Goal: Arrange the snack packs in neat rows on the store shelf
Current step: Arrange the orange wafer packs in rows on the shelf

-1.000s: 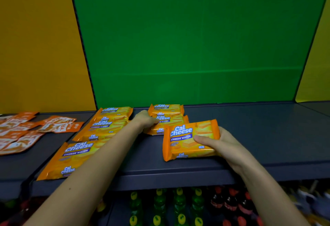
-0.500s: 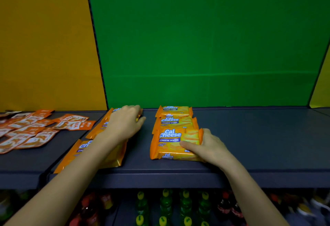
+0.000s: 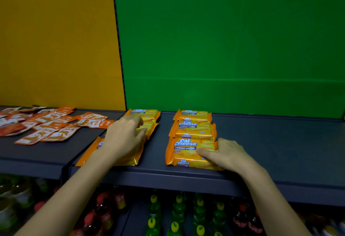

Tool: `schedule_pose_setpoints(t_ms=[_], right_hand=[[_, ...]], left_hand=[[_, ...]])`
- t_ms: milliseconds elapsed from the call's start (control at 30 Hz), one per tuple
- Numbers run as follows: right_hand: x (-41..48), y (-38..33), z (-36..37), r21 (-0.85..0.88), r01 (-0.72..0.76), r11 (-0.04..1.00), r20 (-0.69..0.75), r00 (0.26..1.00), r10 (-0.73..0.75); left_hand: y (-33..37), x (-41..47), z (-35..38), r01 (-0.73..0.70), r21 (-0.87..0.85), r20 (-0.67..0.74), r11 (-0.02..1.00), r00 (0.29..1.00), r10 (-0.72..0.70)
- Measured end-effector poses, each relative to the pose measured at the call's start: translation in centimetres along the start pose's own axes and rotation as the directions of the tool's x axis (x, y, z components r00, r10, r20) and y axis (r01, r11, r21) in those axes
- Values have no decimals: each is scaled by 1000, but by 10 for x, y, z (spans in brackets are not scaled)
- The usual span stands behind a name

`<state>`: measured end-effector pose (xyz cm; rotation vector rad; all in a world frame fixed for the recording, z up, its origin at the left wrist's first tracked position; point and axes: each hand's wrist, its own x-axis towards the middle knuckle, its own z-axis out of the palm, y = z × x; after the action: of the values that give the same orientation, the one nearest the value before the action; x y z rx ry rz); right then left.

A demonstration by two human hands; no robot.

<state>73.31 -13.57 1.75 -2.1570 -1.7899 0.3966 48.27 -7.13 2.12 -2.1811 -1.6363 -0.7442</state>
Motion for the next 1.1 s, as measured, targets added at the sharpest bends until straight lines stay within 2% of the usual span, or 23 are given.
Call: schedule_pose_setpoints(t_ms=[100,200,267,367,533,767,867,1100], right_hand=[[-4,1,2,-79,3,997,-49,999,-7],[-11,-3,2,-161,73,984,-216,970,-107],[-14,-11,2,-161,184,970,-319,920,-228],[-20,-30,5,-106,385,917,-373,839,-396],[-29,-84,35,-61,654,754,-342,696,-631],[-59,-178,91,6,797,604,-267,583,-767],[-75,-219,122,24,820,572,-220,562,-797],[-112,-312,192,82,826,558,-168,564,-809]], left_hand=[[-3,-8,-4,7,8,-29,1000,1000,-7],[-10,-20,-12,-8,34,-77,999,997,11],[-19,-30,-18,-24,61,-118,998,993,31],[-32,-50,-30,18,116,-143,993,990,-1],[-69,-96,-55,163,170,-140,972,980,-140],[-154,-176,-90,293,299,-156,908,954,-256],[-197,-211,-98,332,312,-165,890,942,-293],[-296,-278,-119,355,350,-133,867,935,-329]])
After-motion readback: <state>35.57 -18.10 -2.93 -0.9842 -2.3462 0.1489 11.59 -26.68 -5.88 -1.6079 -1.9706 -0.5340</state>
